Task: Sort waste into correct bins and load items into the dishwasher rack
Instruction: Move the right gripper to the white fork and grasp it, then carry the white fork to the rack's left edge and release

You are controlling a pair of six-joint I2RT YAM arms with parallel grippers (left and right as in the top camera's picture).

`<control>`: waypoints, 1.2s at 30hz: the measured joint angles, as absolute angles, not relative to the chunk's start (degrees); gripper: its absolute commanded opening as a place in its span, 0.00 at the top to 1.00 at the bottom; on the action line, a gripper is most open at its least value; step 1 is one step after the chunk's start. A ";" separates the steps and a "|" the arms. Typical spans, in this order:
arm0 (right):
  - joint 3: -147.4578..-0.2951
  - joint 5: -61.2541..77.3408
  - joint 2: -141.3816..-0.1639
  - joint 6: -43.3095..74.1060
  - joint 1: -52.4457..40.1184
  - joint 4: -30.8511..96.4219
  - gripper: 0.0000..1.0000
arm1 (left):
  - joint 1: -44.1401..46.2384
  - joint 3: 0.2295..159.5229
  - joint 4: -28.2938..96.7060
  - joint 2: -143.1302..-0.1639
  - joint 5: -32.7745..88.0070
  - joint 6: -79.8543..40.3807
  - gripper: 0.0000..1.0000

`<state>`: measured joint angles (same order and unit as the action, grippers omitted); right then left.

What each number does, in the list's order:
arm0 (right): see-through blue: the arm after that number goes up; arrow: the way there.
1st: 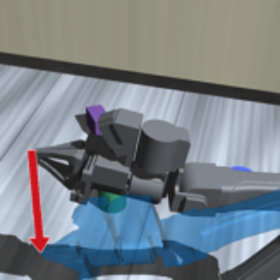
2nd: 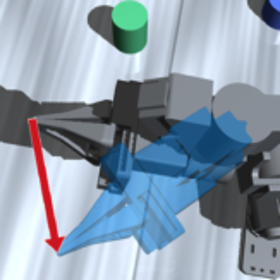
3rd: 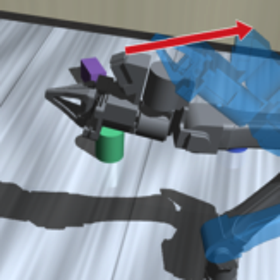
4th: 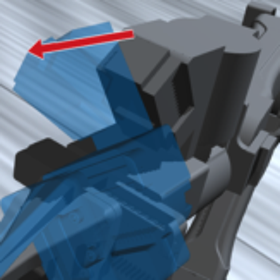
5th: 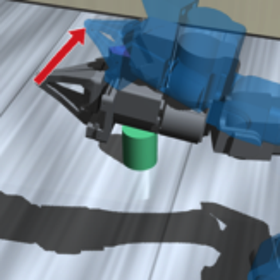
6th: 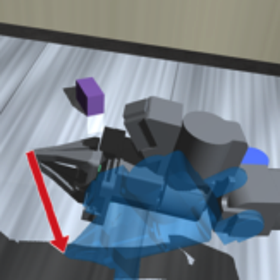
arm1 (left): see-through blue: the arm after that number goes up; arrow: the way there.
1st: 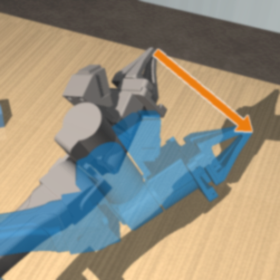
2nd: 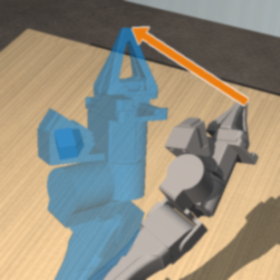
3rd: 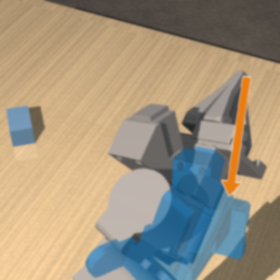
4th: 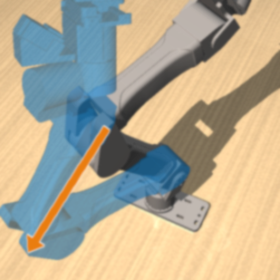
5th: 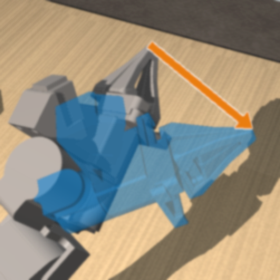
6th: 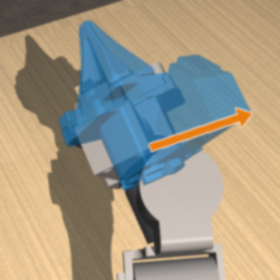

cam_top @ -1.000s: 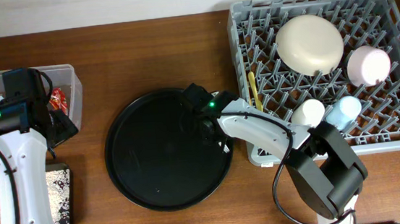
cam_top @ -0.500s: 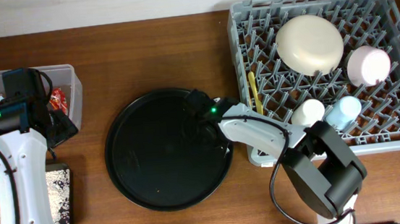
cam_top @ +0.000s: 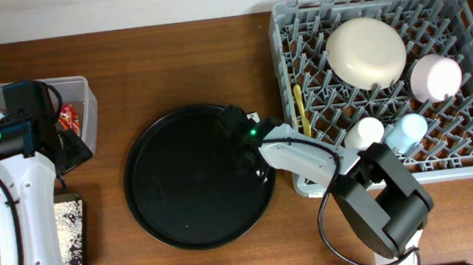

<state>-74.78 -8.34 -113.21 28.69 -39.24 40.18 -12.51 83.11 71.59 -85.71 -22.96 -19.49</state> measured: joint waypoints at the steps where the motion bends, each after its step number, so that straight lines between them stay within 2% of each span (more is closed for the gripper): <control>1: -72.88 -8.56 -113.30 28.69 -39.24 37.50 0.74 | -12.51 83.11 71.61 -85.71 -22.96 -19.49 0.01; 3: -71.81 -8.80 -113.10 28.47 -39.24 35.44 0.84 | -12.51 83.11 71.59 -85.71 -22.98 -19.49 0.01; 4: -71.77 -8.73 -113.10 28.62 -39.27 35.09 0.96 | -12.51 83.11 71.59 -85.71 -22.96 -19.49 0.01; 9: -72.88 -8.60 -113.16 28.03 -39.44 35.88 0.96 | -12.51 83.11 71.61 -85.71 -22.98 -19.49 0.01; 11: -76.64 -8.78 -113.47 26.76 -39.27 40.58 0.96 | -12.51 83.11 71.64 -85.71 -22.96 -19.49 0.01; 13: -86.37 -8.73 -113.27 26.35 -37.80 49.39 0.96 | -12.51 83.11 71.64 -85.71 -22.96 -19.49 0.01; 16: -105.65 -8.64 -109.60 25.52 -30.13 68.05 0.96 | -12.51 83.11 71.70 -85.71 -22.98 -19.49 0.01; 18: -109.40 -9.04 -107.83 24.82 -22.06 71.18 0.96 | -12.51 83.11 71.61 -85.71 -22.96 -19.49 0.01; 21: -105.91 -8.97 -108.36 24.47 -16.43 69.56 0.96 | -12.51 83.11 71.59 -85.71 -22.96 -19.49 0.01; 27: -96.25 -7.64 -110.65 21.89 -15.68 61.63 0.96 | -12.51 83.11 71.61 -85.71 -22.96 -19.49 0.01; 31: -87.94 -3.70 -110.87 21.19 -15.68 51.77 0.96 | -12.51 83.11 71.59 -85.71 -22.96 -19.49 0.01; 32: -87.92 -3.51 -110.87 20.86 -15.68 51.53 0.93 | -12.51 83.11 71.59 -85.71 -22.98 -19.49 0.01; 33: -87.92 -3.42 -110.87 20.75 -15.68 51.33 0.77 | -12.51 83.11 71.59 -85.71 -22.96 -19.49 0.01; 34: -87.92 -3.33 -110.87 20.58 -15.68 51.31 0.68 | -12.51 83.11 71.59 -85.71 -22.96 -19.49 0.01; 36: -87.88 -3.09 -110.87 20.56 -15.68 50.61 0.58 | -12.51 83.11 71.59 -85.71 -22.96 -19.49 0.01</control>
